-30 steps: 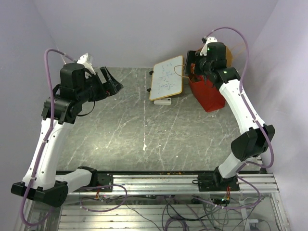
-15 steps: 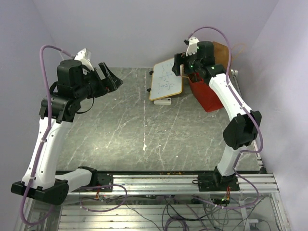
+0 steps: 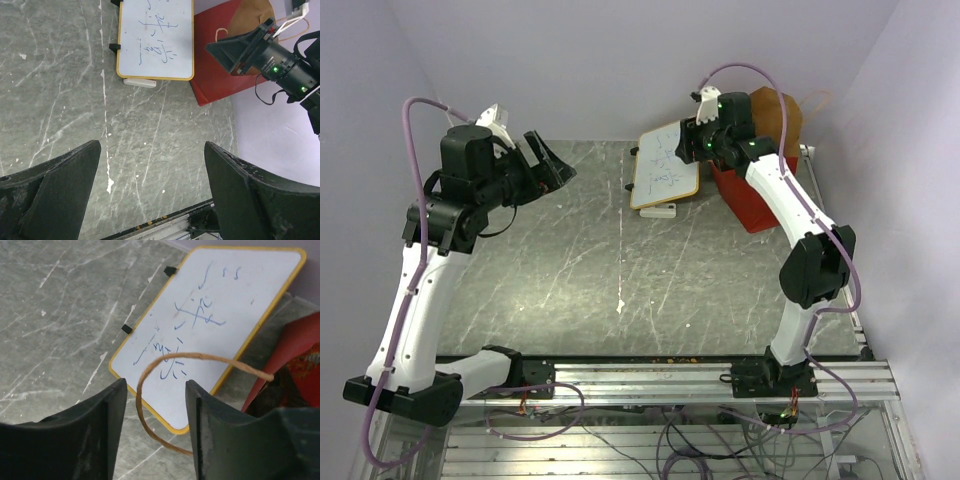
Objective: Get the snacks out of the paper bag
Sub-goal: Move the paper bag to the center of the board.
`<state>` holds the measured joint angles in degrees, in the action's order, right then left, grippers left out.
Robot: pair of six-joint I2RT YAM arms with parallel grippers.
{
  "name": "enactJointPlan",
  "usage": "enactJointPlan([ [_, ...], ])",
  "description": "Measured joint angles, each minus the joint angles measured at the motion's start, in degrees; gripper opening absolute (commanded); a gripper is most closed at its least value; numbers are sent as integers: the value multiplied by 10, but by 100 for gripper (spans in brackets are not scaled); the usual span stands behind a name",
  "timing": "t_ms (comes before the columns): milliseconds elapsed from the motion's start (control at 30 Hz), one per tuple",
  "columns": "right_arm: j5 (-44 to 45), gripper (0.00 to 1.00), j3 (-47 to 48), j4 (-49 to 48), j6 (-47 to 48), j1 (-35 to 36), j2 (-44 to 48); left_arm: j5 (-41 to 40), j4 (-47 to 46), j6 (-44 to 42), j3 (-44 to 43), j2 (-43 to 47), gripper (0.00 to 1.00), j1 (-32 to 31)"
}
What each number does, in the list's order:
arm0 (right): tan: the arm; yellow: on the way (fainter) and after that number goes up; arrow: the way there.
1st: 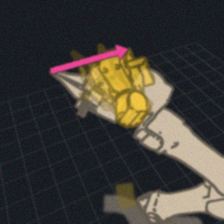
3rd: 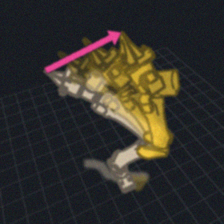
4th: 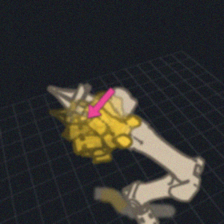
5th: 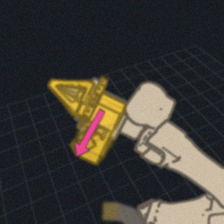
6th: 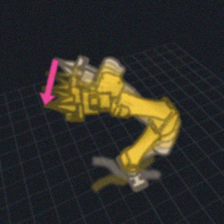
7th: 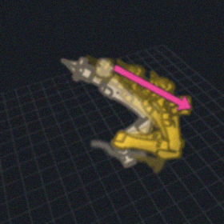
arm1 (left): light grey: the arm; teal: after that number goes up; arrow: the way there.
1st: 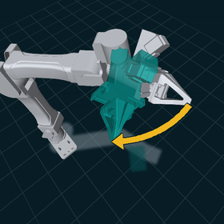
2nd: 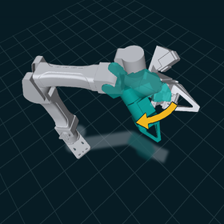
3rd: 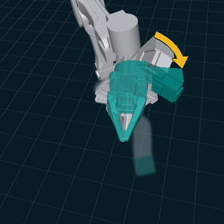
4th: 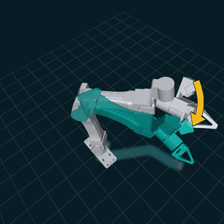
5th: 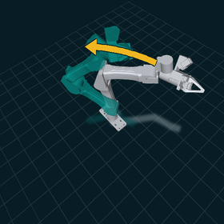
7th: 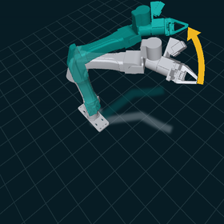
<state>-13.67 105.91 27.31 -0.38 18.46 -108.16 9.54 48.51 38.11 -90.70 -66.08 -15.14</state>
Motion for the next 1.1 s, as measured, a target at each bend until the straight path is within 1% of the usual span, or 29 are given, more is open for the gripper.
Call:
enactJointPlan([
  [33,6,38,-6,-1,-2,0,2,0,1,1,0,1,95,0],
  [100,20,17,-24,-1,-6,0,9,0,3,5,0,4,95,0],
  [133,29,9,-33,1,-8,0,13,0,4,8,0,5,95,0],
  [200,45,0,-40,9,-8,0,16,0,7,11,-2,6,95,0],
  [400,92,0,-71,35,-7,0,57,2,10,25,-15,9,95,0],
  [633,141,0,-143,80,4,-4,173,12,10,52,-10,31,95,0],
  [767,166,0,-181,109,3,-4,224,20,12,62,-6,48,95,0],
  [900,177,0,-214,139,-9,-4,268,34,14,72,-1,52,95,0],
  [1100,176,0,-259,183,-34,-4,340,62,17,84,36,68,95,0],
])
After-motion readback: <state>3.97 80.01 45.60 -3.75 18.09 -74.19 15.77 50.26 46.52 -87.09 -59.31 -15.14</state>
